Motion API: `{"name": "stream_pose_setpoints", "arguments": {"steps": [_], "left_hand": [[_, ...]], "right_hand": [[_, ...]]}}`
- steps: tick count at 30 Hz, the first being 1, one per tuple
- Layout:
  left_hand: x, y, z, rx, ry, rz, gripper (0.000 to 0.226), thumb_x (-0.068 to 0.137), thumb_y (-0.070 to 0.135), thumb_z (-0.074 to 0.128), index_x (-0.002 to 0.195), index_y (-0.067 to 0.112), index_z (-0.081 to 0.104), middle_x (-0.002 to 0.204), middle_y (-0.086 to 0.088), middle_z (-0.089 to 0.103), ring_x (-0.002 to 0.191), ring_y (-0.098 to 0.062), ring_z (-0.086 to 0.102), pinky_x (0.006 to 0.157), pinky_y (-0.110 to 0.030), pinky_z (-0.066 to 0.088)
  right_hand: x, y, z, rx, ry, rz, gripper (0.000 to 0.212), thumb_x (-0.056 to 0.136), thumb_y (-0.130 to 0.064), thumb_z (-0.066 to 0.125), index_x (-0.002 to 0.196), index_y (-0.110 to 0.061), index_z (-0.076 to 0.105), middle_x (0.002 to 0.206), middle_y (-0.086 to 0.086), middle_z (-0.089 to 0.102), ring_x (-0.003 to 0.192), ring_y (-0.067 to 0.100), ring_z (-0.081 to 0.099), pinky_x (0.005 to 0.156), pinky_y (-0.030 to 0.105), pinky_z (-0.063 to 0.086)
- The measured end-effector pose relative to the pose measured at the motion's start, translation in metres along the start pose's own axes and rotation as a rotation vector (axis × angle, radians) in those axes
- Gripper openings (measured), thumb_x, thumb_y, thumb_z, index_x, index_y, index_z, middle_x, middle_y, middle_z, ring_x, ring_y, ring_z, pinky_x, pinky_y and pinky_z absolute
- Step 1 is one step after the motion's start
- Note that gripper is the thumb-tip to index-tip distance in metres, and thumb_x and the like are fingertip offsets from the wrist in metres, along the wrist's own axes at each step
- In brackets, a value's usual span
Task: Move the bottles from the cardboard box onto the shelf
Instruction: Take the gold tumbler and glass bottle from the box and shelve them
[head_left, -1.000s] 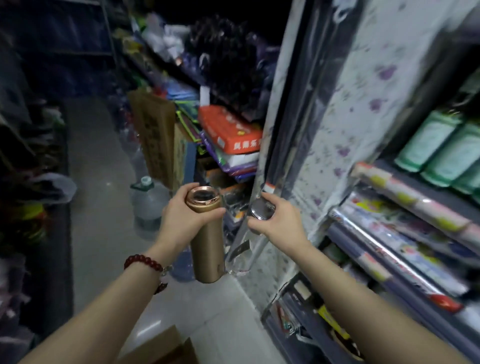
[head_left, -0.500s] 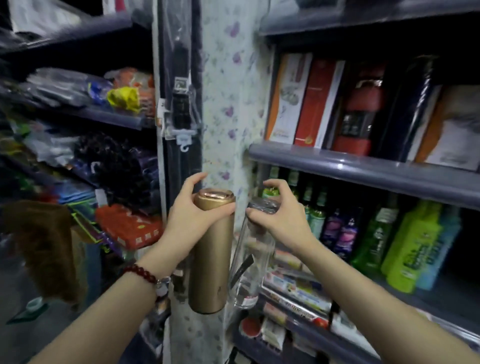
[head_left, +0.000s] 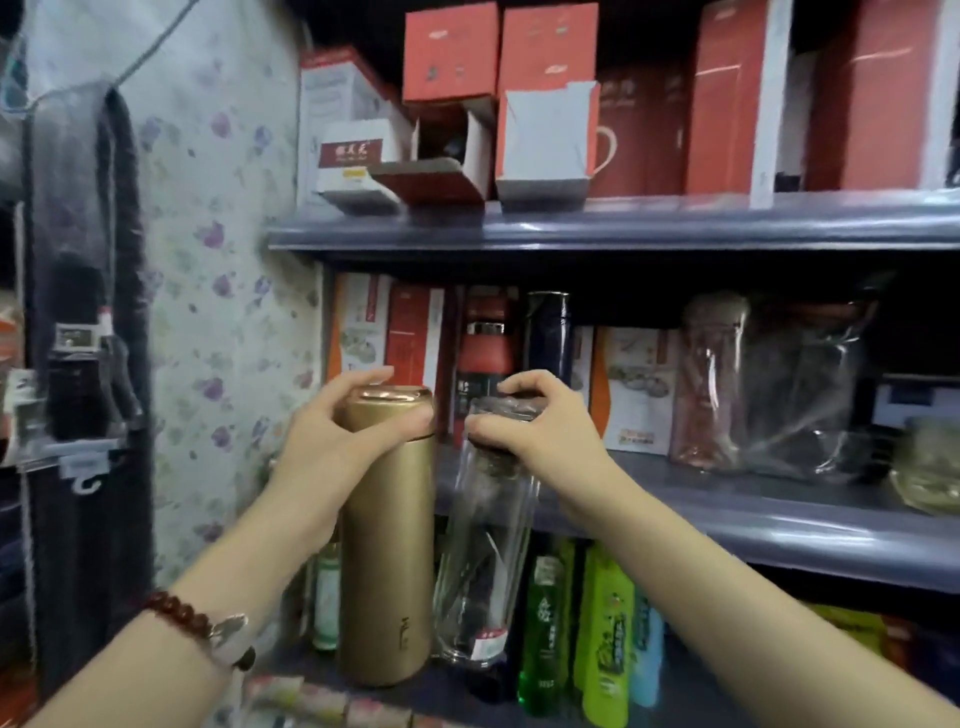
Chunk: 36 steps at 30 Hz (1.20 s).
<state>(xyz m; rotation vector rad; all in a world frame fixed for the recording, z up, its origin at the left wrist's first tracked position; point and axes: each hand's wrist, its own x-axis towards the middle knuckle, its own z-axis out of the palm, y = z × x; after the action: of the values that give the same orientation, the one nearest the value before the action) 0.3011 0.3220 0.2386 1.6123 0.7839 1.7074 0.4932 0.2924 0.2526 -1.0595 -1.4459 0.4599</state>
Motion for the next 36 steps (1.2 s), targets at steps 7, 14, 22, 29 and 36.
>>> {"name": "stream_pose_setpoints", "arguments": {"steps": [7, 14, 22, 29, 36], "left_hand": [[0.036, 0.042, 0.067, -0.096, -0.134, 0.157, 0.062, 0.041, 0.055, 0.082, 0.100, 0.046, 0.066, 0.101, 0.010, 0.070, 0.091, -0.005, 0.067, 0.067, -0.025, 0.056], [0.061, 0.073, 0.117, -0.203, -0.183, 0.266, 0.064, 0.045, 0.051, 0.082, 0.106, 0.037, 0.066, 0.102, 0.011, 0.068, 0.092, -0.002, 0.066, 0.078, -0.026, 0.056], [0.061, 0.066, 0.175, -0.107, -0.148, 0.462, 0.059, 0.054, 0.049, 0.082, 0.108, 0.044, 0.057, 0.099, 0.029, 0.065, 0.095, 0.014, 0.058, 0.080, -0.010, 0.046], [0.057, 0.041, 0.204, -0.005, -0.108, 0.523, 0.057, 0.055, 0.046, 0.083, 0.106, 0.042, 0.057, 0.104, 0.017, 0.066, 0.102, -0.003, 0.060, 0.092, -0.033, 0.050], [0.069, 0.028, 0.229, -0.005, -0.085, 0.424, 0.058, 0.054, 0.047, 0.083, 0.106, 0.042, 0.058, 0.097, 0.020, 0.066, 0.095, 0.006, 0.059, 0.078, -0.008, 0.045]], "right_hand": [[0.020, -0.036, -0.072, -0.042, 0.296, -0.040, 0.061, 0.037, -0.046, 0.084, 0.091, -0.022, 0.066, 0.092, 0.003, 0.073, 0.080, 0.013, 0.072, 0.066, 0.027, 0.057], [0.024, -0.066, -0.129, -0.087, 0.476, -0.129, 0.052, 0.045, -0.039, 0.085, 0.090, -0.019, 0.068, 0.082, 0.002, 0.072, 0.064, 0.005, 0.070, 0.053, 0.018, 0.052], [0.034, -0.062, -0.157, -0.303, 0.684, -0.186, 0.052, 0.056, -0.046, 0.079, 0.101, -0.028, 0.060, 0.104, -0.004, 0.064, 0.102, 0.020, 0.061, 0.087, 0.042, 0.055], [0.037, -0.029, -0.174, -0.326, 0.733, -0.205, 0.051, 0.064, -0.039, 0.081, 0.108, -0.025, 0.059, 0.099, -0.011, 0.062, 0.095, 0.009, 0.061, 0.083, 0.030, 0.055], [0.068, -0.022, -0.187, -0.356, 0.622, -0.148, 0.052, 0.061, -0.043, 0.080, 0.104, -0.020, 0.060, 0.094, -0.012, 0.063, 0.084, 0.001, 0.057, 0.059, 0.009, 0.036]]}}
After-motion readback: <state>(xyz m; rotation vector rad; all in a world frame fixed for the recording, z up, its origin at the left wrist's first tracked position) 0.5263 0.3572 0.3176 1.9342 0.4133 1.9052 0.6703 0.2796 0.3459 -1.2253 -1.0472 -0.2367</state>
